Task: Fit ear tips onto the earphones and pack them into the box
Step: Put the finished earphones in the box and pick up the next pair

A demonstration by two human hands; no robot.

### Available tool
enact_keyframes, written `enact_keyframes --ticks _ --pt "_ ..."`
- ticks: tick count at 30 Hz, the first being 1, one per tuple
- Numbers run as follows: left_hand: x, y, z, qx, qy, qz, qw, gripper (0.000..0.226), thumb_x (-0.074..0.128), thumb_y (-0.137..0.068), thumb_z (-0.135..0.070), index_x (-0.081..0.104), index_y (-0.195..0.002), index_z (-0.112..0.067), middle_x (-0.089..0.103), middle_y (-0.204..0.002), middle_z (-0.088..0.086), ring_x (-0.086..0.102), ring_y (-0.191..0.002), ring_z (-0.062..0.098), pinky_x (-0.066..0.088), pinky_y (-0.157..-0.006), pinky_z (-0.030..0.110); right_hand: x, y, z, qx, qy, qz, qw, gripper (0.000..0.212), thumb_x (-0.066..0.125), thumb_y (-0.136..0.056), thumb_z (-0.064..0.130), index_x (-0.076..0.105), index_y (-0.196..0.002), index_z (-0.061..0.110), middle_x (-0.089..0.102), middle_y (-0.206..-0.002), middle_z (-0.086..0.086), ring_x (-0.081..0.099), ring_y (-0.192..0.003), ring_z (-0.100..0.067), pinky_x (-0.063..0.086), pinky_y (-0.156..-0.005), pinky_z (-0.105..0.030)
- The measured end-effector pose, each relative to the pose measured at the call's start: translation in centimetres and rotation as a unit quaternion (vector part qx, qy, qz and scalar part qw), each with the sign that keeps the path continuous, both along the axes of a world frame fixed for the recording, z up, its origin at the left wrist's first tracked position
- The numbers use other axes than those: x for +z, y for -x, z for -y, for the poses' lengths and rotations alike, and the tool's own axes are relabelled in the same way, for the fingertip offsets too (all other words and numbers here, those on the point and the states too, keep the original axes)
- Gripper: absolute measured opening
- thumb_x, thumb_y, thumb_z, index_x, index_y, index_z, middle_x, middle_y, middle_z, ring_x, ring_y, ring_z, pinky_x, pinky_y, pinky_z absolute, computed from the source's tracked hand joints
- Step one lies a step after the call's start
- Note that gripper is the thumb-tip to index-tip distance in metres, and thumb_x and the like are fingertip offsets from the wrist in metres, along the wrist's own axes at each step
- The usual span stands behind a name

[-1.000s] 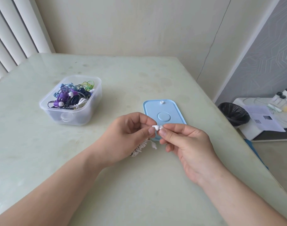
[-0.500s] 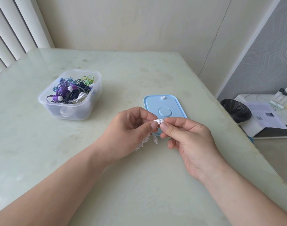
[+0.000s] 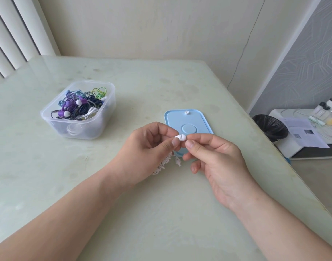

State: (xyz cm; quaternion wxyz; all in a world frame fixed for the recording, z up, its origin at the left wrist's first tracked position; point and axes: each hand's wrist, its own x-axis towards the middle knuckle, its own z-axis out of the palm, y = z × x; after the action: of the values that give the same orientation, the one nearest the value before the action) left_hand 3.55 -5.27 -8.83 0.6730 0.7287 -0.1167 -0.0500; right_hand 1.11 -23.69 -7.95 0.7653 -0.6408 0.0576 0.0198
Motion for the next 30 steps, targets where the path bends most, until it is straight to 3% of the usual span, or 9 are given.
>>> enact_keyframes --ticks 4,8,11,14,18,20,23,26,30 --pt "0.1 0.0 -0.1 0.000 0.023 0.004 1.000 0.006 0.065 -0.100 -0.010 0.066 -0.105 -0.006 0.075 -0.084 0.000 0.070 -0.076 0.009 0.049 -0.066 0.018 0.0 0.1 0.0 0.016 0.021 0.025 0.999 0.016 0.072 -0.089 -0.001 0.076 -0.102 0.007 0.076 -0.094 -0.017 0.067 -0.069 -0.021 0.042 -0.052 -0.034" --pt "0.1 0.0 -0.2 -0.012 0.027 0.005 1.000 0.020 0.065 -0.100 -0.012 0.064 -0.120 -0.012 0.075 -0.088 0.006 0.068 -0.076 0.013 0.049 -0.067 0.028 0.0 0.4 -0.1 0.028 0.054 0.052 0.997 0.021 0.067 -0.094 -0.001 0.078 -0.105 0.014 0.077 -0.097 -0.015 0.068 -0.070 -0.020 0.043 -0.052 -0.034" --pt "0.2 0.1 -0.3 -0.021 -0.002 0.016 1.000 0.028 0.065 -0.101 -0.016 0.066 -0.128 -0.023 0.072 -0.084 0.005 0.063 -0.074 0.027 0.048 -0.061 0.036 0.0 0.6 -0.2 0.043 0.086 0.061 0.994 0.028 0.065 -0.096 0.001 0.079 -0.106 0.023 0.077 -0.094 -0.006 0.069 -0.072 -0.018 0.043 -0.053 -0.034" --pt "0.3 0.2 -0.5 -0.029 0.004 0.021 0.999 0.021 0.064 -0.102 -0.018 0.071 -0.122 -0.022 0.071 -0.094 0.023 0.067 -0.085 0.041 0.052 -0.074 0.052 0.3 0.7 -0.3 0.047 0.099 0.055 0.992 0.027 0.068 -0.094 0.003 0.077 -0.110 0.023 0.075 -0.089 0.000 0.068 -0.072 -0.017 0.043 -0.052 -0.032" --pt "0.5 0.0 -0.6 -0.011 0.069 -0.006 0.998 0.021 0.065 -0.099 -0.008 0.068 -0.121 -0.008 0.072 -0.090 0.020 0.070 -0.084 0.021 0.057 -0.083 0.034 0.5 0.9 0.2 0.053 0.209 0.052 0.975 0.016 0.082 -0.084 0.021 0.077 -0.099 0.024 0.074 -0.078 0.007 0.062 -0.065 -0.010 0.048 -0.058 -0.022" --pt "0.6 -0.1 -0.7 -0.019 0.106 -0.027 0.994 0.025 0.068 -0.098 -0.011 0.066 -0.123 -0.005 0.072 -0.097 0.025 0.070 -0.087 0.026 0.058 -0.087 0.037 0.3 1.0 0.3 0.072 0.278 0.063 0.956 0.018 0.087 -0.079 0.028 0.078 -0.095 0.025 0.071 -0.076 0.006 0.053 -0.059 -0.012 0.045 -0.056 -0.020" --pt "0.8 -0.1 -0.7 -0.025 0.158 -0.052 0.986 0.034 0.071 -0.094 -0.018 0.064 -0.124 -0.003 0.071 -0.098 0.024 0.068 -0.088 0.032 0.057 -0.084 0.037 -0.1 1.0 0.1 0.080 0.314 0.098 0.941 0.013 0.087 -0.080 0.022 0.078 -0.089 0.022 0.062 -0.072 0.005 0.043 -0.053 -0.012 0.040 -0.055 -0.023" --pt "1.1 0.0 -0.6 -0.014 0.188 -0.070 0.980 0.033 0.070 -0.091 -0.018 0.065 -0.120 -0.005 0.073 -0.088 0.013 0.068 -0.082 0.027 0.056 -0.078 0.032 0.0 0.9 0.0 0.081 0.293 0.104 0.947 0.011 0.079 -0.088 0.012 0.078 -0.092 0.023 0.063 -0.070 -0.007 0.050 -0.056 -0.029 0.045 -0.053 -0.031" --pt "1.2 -0.1 -0.7 0.011 0.171 -0.099 0.980 0.023 0.068 -0.093 -0.013 0.067 -0.116 -0.009 0.075 -0.087 0.011 0.071 -0.077 0.024 0.057 -0.073 0.027 0.5 0.9 0.3 0.041 0.196 0.072 0.977 0.021 0.080 -0.086 0.005 0.076 -0.104 0.015 0.074 -0.076 -0.001 0.067 -0.059 -0.015 0.049 -0.052 -0.022"
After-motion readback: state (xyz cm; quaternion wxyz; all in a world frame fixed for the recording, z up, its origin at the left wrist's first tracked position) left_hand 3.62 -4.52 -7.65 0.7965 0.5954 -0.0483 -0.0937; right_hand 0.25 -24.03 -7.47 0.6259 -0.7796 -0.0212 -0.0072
